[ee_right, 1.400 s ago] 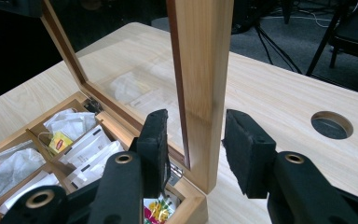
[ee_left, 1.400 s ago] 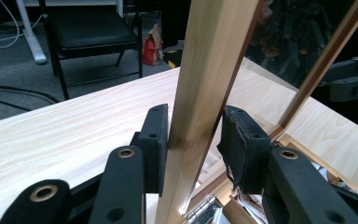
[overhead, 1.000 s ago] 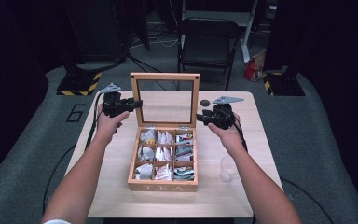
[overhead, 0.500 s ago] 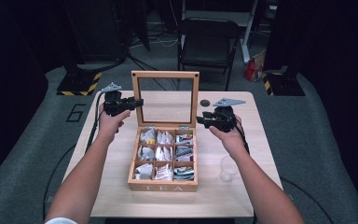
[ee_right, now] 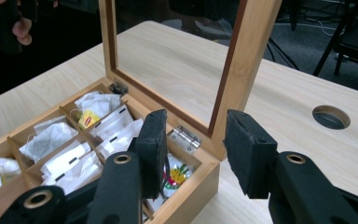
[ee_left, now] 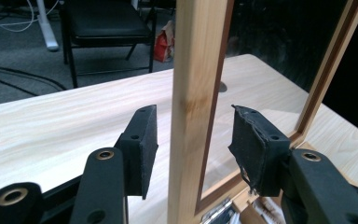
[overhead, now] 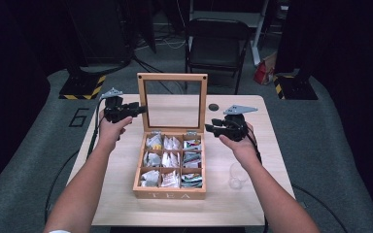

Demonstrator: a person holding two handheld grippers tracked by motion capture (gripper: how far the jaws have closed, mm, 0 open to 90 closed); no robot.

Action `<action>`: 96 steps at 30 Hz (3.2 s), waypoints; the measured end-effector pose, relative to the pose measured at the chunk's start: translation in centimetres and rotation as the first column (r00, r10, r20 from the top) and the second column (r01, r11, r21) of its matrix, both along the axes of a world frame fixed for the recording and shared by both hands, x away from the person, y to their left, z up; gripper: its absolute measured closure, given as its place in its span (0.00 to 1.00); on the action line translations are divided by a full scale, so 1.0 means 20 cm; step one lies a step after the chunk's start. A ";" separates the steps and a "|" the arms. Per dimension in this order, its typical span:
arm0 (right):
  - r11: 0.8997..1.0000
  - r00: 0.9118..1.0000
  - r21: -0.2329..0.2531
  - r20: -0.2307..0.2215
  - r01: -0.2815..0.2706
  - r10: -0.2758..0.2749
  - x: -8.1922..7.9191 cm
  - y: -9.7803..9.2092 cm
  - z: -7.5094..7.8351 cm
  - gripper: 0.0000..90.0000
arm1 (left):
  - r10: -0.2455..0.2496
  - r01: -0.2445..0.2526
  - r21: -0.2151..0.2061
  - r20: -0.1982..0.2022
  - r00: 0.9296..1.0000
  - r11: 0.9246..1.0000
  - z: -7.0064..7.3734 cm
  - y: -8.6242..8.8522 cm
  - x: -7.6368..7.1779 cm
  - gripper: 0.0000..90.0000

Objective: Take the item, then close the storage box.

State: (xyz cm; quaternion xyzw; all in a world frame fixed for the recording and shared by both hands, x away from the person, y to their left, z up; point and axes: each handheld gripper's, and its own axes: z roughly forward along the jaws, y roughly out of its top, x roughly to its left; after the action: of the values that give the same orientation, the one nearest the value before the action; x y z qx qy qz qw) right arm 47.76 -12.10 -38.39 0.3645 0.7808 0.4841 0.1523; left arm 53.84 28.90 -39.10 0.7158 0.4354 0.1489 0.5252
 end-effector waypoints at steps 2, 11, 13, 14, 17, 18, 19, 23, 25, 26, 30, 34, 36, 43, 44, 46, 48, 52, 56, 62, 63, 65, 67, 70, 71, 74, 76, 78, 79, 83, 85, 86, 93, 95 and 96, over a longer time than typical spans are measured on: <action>1.000 1.000 -0.009 0.002 -0.004 0.004 -0.02 0.01 0.00 0.64 | 0.001 -0.001 0.002 -0.005 1.000 1.000 0.00 0.01 -0.01 0.54; 0.998 0.999 -0.033 -0.010 -0.053 0.053 -0.11 0.06 -0.01 0.63 | -0.018 0.018 0.021 -0.014 1.000 1.000 0.02 0.04 -0.09 0.55; 0.998 0.999 -0.030 -0.010 -0.051 0.050 -0.12 0.07 -0.01 0.63 | -0.015 0.015 0.021 -0.009 1.000 1.000 0.03 0.04 -0.11 0.55; 0.998 0.999 -0.033 -0.008 -0.048 0.048 -0.13 0.08 -0.01 0.63 | -0.016 0.017 0.021 -0.004 1.000 1.000 0.03 0.04 -0.12 0.55; 0.997 0.998 -0.044 0.007 -0.058 0.058 -0.15 0.10 -0.02 0.63 | -0.018 0.018 0.020 0.000 1.000 1.000 0.03 0.05 -0.14 0.55; 0.997 0.998 -0.045 0.004 -0.059 0.059 -0.16 0.10 -0.02 0.63 | -0.020 0.019 0.023 0.005 1.000 1.000 0.03 0.05 -0.15 0.55; 0.997 0.998 -0.046 0.001 -0.062 0.062 -0.17 0.11 -0.02 0.63 | -0.022 0.022 0.034 0.006 1.000 0.999 0.03 0.05 -0.15 0.55; 0.996 0.997 -0.053 0.012 -0.077 0.078 -0.20 0.14 -0.04 0.63 | -0.024 0.024 0.039 0.015 1.000 0.999 0.03 0.06 -0.17 0.56; 0.995 0.997 -0.049 0.003 -0.082 0.082 -0.22 0.15 -0.05 0.65 | -0.018 0.017 0.030 0.009 1.000 0.999 0.03 0.06 -0.18 0.56; 0.995 0.996 -0.046 -0.008 -0.086 0.086 -0.22 0.15 -0.05 0.66 | -0.024 0.023 0.031 0.013 1.000 0.999 0.03 0.06 -0.18 0.56; 0.991 0.992 -0.056 -0.028 -0.122 0.120 -0.26 0.18 -0.08 0.67 | -0.016 0.015 0.024 0.011 1.000 1.000 0.02 0.06 -0.19 0.56; 0.983 0.987 -0.080 -0.024 -0.163 0.162 -0.31 0.23 -0.11 0.68 | -0.031 0.030 0.039 0.009 0.999 0.999 0.02 0.06 -0.19 0.56; 0.979 0.984 -0.096 -0.028 -0.178 0.176 -0.33 0.26 -0.12 0.70 | -0.027 0.027 0.032 0.010 1.000 0.999 0.02 0.05 -0.19 0.56; 0.961 0.967 -0.103 -0.028 -0.255 0.253 -0.37 0.35 -0.15 0.76 | -0.033 0.032 0.036 0.019 0.999 0.999 0.02 0.05 -0.20 0.56; 0.960 0.965 -0.102 -0.035 -0.262 0.260 -0.38 0.36 -0.16 0.76 | -0.035 0.034 0.037 0.018 0.999 0.999 0.02 0.05 -0.20 0.56; 0.955 0.961 -0.109 -0.033 -0.277 0.276 -0.39 0.39 -0.17 0.76 | -0.035 0.034 0.036 0.019 0.999 0.999 0.02 0.05 -0.21 0.56; 0.952 0.958 -0.112 -0.032 -0.286 0.284 -0.39 0.40 -0.18 0.76 | -0.035 0.035 0.037 0.018 0.999 0.999 0.03 0.05 -0.21 0.56; 0.946 0.952 -0.106 -0.033 -0.306 0.304 -0.39 0.44 -0.19 0.76 | -0.036 0.035 0.040 0.019 0.999 0.999 0.03 0.05 -0.21 0.56; 0.942 0.947 -0.104 -0.027 -0.320 0.319 -0.39 0.48 -0.20 0.74 | -0.038 0.037 0.045 0.021 0.999 0.998 0.03 0.06 -0.21 0.56; 0.931 0.937 -0.100 -0.040 -0.350 0.348 -0.38 0.52 -0.22 0.74 | -0.034 0.033 0.038 0.021 0.999 0.999 0.03 0.06 -0.21 0.56; 0.932 0.937 -0.093 -0.050 -0.350 0.347 -0.38 0.53 -0.22 0.74 | -0.034 0.034 0.039 0.016 0.999 0.999 0.04 0.06 -0.22 0.56; 0.926 0.932 -0.105 -0.041 -0.363 0.361 -0.38 0.54 -0.23 0.74 | -0.034 0.033 0.038 0.020 0.999 0.999 0.03 0.05 -0.22 0.56; 0.925 0.931 -0.099 -0.049 -0.366 0.363 -0.38 0.56 -0.23 0.74 | -0.034 0.033 0.037 0.020 0.999 0.999 0.03 0.05 -0.22 0.56; 0.921 0.926 -0.098 -0.046 -0.378 0.375 -0.38 0.58 -0.24 0.74 | -0.036 0.036 0.039 0.020 0.999 0.999 0.03 0.05 -0.21 0.56; 0.919 0.925 -0.099 -0.044 -0.381 0.378 -0.38 0.59 -0.24 0.74 | -0.036 0.035 0.039 0.020 0.999 0.999 0.03 0.05 -0.21 0.56; 0.916 0.922 -0.103 -0.037 -0.388 0.386 -0.38 0.61 -0.25 0.74 | -0.039 0.039 0.043 0.018 0.999 0.998 0.03 0.05 -0.22 0.56; 0.914 0.919 -0.099 -0.037 -0.394 0.392 -0.38 0.63 -0.25 0.75 | -0.040 0.039 0.042 0.019 0.999 0.998 0.03 0.05 -0.22 0.56; 0.914 0.919 -0.093 -0.048 -0.395 0.392 -0.38 0.64 -0.26 0.75 | -0.040 0.039 0.039 0.017 0.999 0.998 0.03 0.05 -0.22 0.56; 0.912 0.916 -0.093 -0.042 -0.401 0.398 -0.38 0.65 -0.26 0.76 | -0.041 0.040 0.042 0.020 0.999 0.998 0.03 0.05 -0.22 0.56; 0.904 0.908 -0.091 -0.060 -0.418 0.414 -0.38 0.67 -0.27 0.77 | -0.044 0.043 0.045 0.022 0.999 0.998 0.04 0.06 -0.22 0.56; 0.903 0.907 -0.089 -0.071 -0.419 0.414 -0.38 0.69 -0.28 0.77 | -0.045 0.044 0.045 0.022 0.999 0.998 0.04 0.06 -0.22 0.56; 0.903 0.907 -0.088 -0.074 -0.420 0.414 -0.38 0.69 -0.28 0.78 | -0.044 0.043 0.045 0.022 0.999 0.998 0.04 0.06 -0.22 0.56; 0.899 0.902 -0.085 -0.091 -0.430 0.422 -0.36 0.74 -0.31 0.78 | -0.045 0.044 0.044 0.022 0.999 0.998 0.04 0.05 -0.22 0.56; 0.896 0.899 -0.086 -0.096 -0.436 0.428 -0.36 0.75 -0.31 0.79 | -0.046 0.045 0.048 0.028 0.999 0.998 0.04 0.06 -0.22 0.56; 0.894 0.897 -0.086 -0.091 -0.440 0.433 -0.35 0.76 -0.31 0.79 | -0.045 0.044 0.045 0.027 0.999 0.998 0.04 0.06 -0.22 0.56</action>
State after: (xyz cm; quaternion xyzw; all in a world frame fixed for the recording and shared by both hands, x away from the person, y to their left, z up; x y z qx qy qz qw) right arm 40.68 3.05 -44.67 0.1882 0.8716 0.4516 0.0311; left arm 49.48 30.09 -38.26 0.7347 0.4086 0.1571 0.5183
